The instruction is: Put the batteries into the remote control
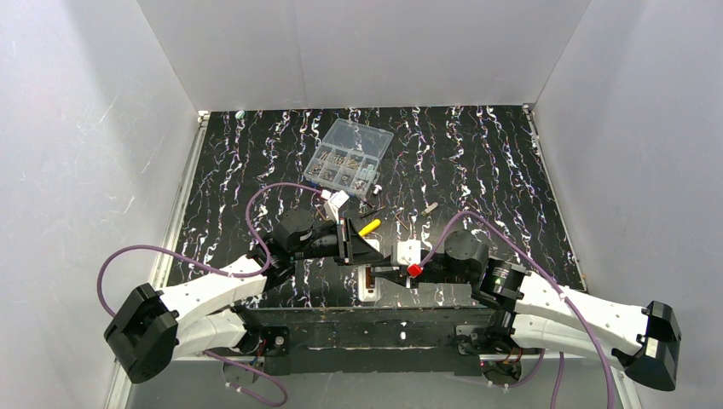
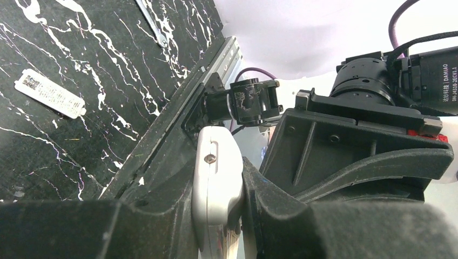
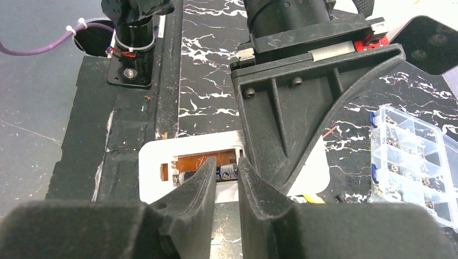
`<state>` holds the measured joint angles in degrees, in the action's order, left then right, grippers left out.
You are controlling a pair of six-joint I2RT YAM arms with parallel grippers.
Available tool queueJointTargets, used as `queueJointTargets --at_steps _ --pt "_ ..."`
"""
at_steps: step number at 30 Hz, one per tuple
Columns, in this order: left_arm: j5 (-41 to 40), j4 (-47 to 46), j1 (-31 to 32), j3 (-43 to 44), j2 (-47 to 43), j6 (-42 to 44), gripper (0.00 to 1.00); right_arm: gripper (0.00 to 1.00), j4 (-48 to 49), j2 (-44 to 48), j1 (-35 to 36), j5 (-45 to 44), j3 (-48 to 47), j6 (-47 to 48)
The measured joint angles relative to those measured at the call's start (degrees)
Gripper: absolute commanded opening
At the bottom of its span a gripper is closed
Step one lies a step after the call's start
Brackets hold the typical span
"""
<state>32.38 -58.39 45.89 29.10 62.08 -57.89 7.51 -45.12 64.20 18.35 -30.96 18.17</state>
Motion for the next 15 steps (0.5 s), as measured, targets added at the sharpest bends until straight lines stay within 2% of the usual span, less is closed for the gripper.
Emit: queueJointTargets --at_steps 15 --pt "-0.1 0.4 0.1 0.0 0.4 0.0 0.00 0.20 -0.4 -0.4 0.0 0.5 0.0 0.2"
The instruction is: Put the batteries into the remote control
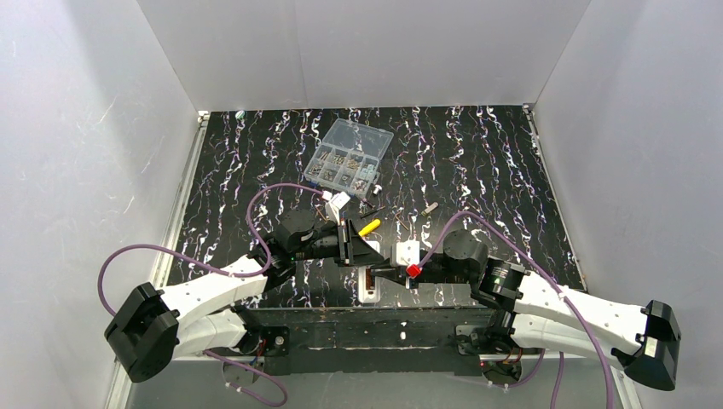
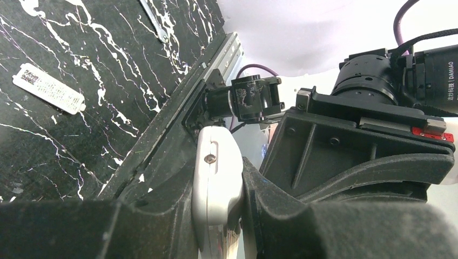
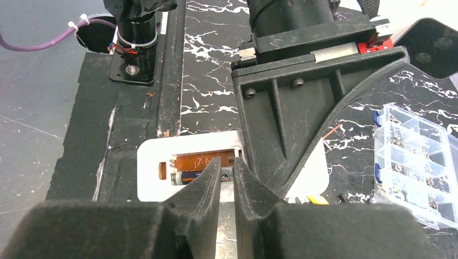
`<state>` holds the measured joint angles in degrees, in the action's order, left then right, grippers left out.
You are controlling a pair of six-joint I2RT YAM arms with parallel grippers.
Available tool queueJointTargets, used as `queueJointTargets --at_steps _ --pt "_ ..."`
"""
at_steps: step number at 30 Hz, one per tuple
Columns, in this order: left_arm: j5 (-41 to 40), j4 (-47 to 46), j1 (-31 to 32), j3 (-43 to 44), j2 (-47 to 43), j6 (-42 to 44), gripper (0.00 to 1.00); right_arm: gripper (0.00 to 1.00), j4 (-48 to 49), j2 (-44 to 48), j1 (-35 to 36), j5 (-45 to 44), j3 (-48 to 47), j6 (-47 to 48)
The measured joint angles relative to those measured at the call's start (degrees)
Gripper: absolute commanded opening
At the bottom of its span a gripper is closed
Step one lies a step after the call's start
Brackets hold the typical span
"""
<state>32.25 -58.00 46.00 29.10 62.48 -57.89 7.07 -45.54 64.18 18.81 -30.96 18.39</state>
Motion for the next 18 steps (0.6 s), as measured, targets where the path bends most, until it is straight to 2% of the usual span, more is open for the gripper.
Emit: queueJointTargets --at_steps 18 --pt "-1.0 1.7 0.3 0.0 -0.1 0.5 0.00 0.12 -0.2 -1.6 -0.1 0.8 0.0 0.2"
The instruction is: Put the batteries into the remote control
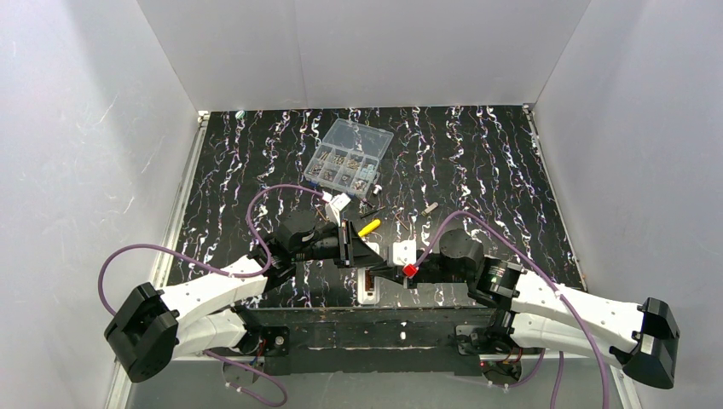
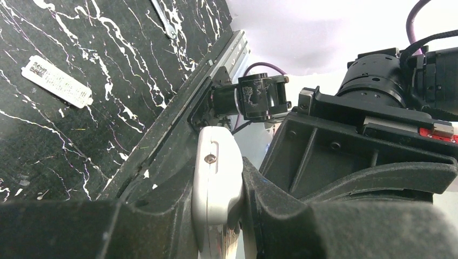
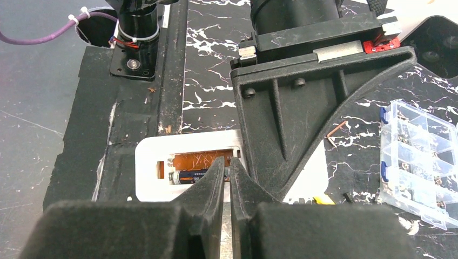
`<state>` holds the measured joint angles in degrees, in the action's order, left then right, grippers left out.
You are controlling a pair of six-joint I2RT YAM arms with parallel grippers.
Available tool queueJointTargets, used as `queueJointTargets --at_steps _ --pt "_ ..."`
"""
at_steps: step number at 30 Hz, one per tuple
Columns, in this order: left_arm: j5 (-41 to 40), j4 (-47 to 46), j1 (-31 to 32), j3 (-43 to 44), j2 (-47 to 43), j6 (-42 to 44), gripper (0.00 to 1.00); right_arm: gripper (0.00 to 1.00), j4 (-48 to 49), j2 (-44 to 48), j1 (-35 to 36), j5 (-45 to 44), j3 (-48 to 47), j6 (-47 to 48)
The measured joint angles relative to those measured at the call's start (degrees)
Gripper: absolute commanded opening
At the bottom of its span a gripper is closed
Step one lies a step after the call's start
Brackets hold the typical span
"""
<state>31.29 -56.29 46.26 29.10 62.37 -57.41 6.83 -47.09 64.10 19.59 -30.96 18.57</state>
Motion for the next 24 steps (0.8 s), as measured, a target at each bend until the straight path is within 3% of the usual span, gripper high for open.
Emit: queueJointTargets --at_steps 24 --pt "-3.6 -0.8 0.2 0.0 -0.1 -2.8 0.00 0.10 -4.1 1.9 0.6 -1.7 0.0 4.4"
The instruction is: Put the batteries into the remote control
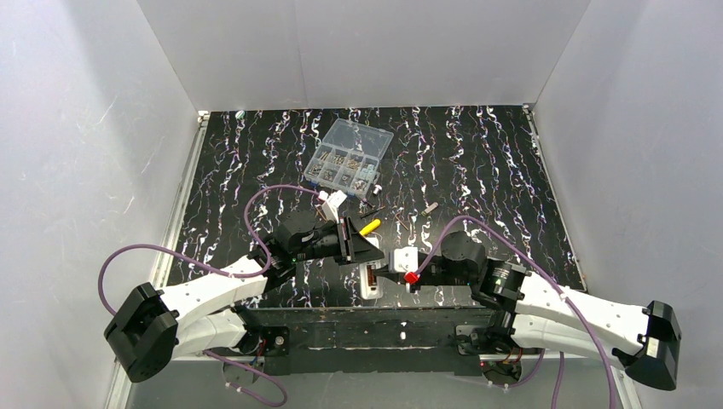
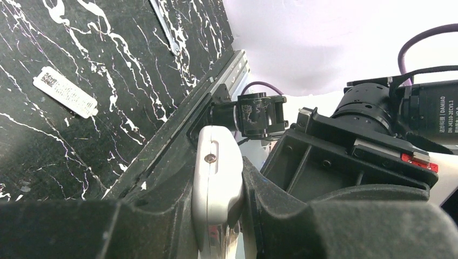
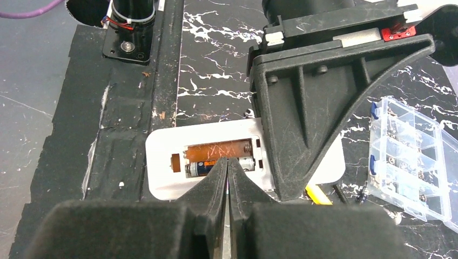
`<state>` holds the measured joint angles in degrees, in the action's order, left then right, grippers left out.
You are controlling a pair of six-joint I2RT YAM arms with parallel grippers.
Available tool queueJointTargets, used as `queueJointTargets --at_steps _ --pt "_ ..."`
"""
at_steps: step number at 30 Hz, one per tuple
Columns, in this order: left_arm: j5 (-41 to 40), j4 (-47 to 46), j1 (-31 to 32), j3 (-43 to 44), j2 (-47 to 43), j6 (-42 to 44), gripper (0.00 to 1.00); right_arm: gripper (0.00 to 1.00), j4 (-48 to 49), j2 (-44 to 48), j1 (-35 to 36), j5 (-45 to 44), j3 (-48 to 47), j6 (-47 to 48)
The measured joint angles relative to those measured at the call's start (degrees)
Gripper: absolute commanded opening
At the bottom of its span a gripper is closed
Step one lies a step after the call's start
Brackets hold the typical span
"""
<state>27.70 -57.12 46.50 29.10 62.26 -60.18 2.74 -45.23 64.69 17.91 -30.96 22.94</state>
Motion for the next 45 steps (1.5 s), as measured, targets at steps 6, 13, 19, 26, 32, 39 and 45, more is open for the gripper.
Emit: queueJointTargets --at_steps 6,13,19,26,32,39,45 --pt "-0.5 -1.0 0.0 0.0 0.0 -0.5 0.00 0.09 -1.0 1.0 0.3 0.0 0.0 0.0" --pt "-0.6 -2.0 0.0 0.0 0.0 -0.5 0.00 0.09 -3.1 4.0 0.6 -1.8 0.0 -0.5" --pt "0.2 -3.3 -0.3 0.0 -0.4 1.4 0.00 0.23 -5.7 11.5 0.6 -8.9 0.2 -3.8" --pt "1.1 -4.0 -0.3 -0.4 -1.8 8.2 0.00 0.62 -4.8 13.9 0.6 -20.2 0.7 -17.4" --pt "1.2 -2.0 -0.3 -0.4 -4.2 15.6 0.00 0.75 -6.5 8.1 0.6 -23.0 0.6 -32.3" --pt "1.0 -0.4 -0.3 -0.4 -4.6 18.9 0.00 0.78 -1.3 6.8 0.6 -24.8 1.6 -44.5" --pt "-0.9 -0.3 -0.3 -0.4 -4.5 19.0 0.00 0.78 3.6 4.2 0.6 -24.9 1.6 -50.2"
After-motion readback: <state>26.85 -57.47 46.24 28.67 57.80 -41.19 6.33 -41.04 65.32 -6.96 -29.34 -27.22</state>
